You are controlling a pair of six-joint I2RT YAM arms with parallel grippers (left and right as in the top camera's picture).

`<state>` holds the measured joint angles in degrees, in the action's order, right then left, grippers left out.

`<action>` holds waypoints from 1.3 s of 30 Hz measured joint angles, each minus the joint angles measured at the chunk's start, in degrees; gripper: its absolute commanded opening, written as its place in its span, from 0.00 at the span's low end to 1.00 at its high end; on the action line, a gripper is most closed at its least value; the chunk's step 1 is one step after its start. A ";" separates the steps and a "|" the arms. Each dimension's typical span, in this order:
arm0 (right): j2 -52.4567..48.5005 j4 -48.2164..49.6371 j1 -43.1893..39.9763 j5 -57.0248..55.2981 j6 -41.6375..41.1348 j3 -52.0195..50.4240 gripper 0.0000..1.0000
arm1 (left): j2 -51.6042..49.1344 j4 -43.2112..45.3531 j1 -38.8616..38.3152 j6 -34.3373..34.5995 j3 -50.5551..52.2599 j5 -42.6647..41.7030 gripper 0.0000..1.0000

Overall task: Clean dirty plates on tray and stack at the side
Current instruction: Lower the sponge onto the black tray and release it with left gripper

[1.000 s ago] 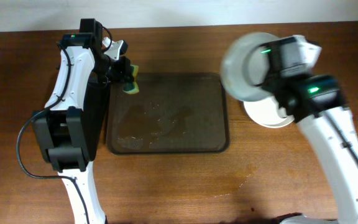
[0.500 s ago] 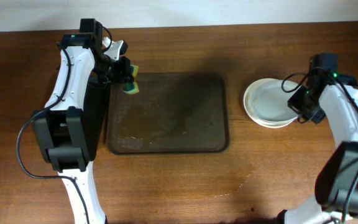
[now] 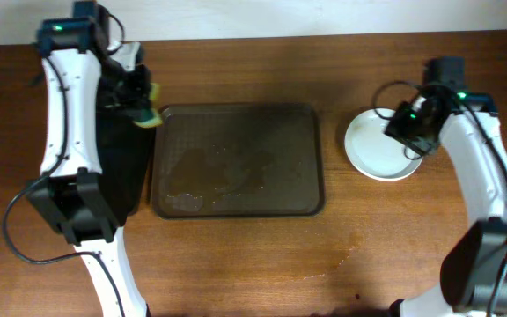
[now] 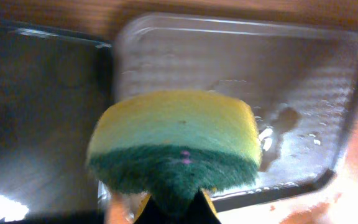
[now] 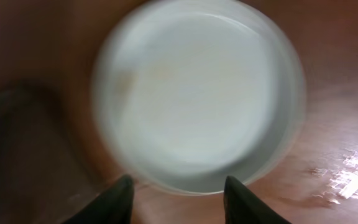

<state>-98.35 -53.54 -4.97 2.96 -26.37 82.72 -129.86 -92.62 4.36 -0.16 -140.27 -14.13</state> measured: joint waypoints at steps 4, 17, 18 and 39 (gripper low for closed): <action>2.08 1.77 9.01 1.01 0.26 0.85 0.63 | 0.07 -3.85 2.69 3.19 -1.49 10.01 0.01; 1.55 3.43 14.82 1.05 0.70 0.85 0.66 | -0.07 22.71 5.64 10.10 29.70 21.66 0.67; 1.55 3.41 14.82 1.05 0.72 0.85 0.66 | -0.07 22.82 5.95 10.27 31.15 21.44 0.84; 16.00 -18.01 14.82 -13.42 3.02 20.33 0.98 | 4.70 3.65 2.82 10.73 -4.00 12.46 0.99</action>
<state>-82.35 -71.55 9.85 -10.46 -23.35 103.04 -125.16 -88.97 7.18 10.57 -144.27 -1.67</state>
